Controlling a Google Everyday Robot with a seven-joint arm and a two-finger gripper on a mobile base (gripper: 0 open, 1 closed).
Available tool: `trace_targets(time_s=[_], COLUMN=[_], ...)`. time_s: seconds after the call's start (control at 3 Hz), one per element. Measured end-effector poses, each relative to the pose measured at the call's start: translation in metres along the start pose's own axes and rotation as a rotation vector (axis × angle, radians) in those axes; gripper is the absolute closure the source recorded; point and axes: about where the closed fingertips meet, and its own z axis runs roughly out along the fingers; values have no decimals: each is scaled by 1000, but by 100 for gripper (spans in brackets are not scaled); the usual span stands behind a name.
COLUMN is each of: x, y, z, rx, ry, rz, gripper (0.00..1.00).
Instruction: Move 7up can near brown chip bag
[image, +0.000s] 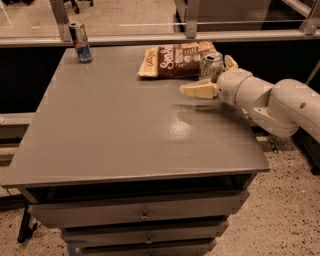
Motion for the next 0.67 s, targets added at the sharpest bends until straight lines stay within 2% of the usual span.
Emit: trace_targets(time_s=[0.33, 0.67], x=[-4, -16], y=[11, 22], z=[-14, -46], rx=[-5, -22], ry=[-3, 10], rz=[-8, -22], gripper=[0, 0])
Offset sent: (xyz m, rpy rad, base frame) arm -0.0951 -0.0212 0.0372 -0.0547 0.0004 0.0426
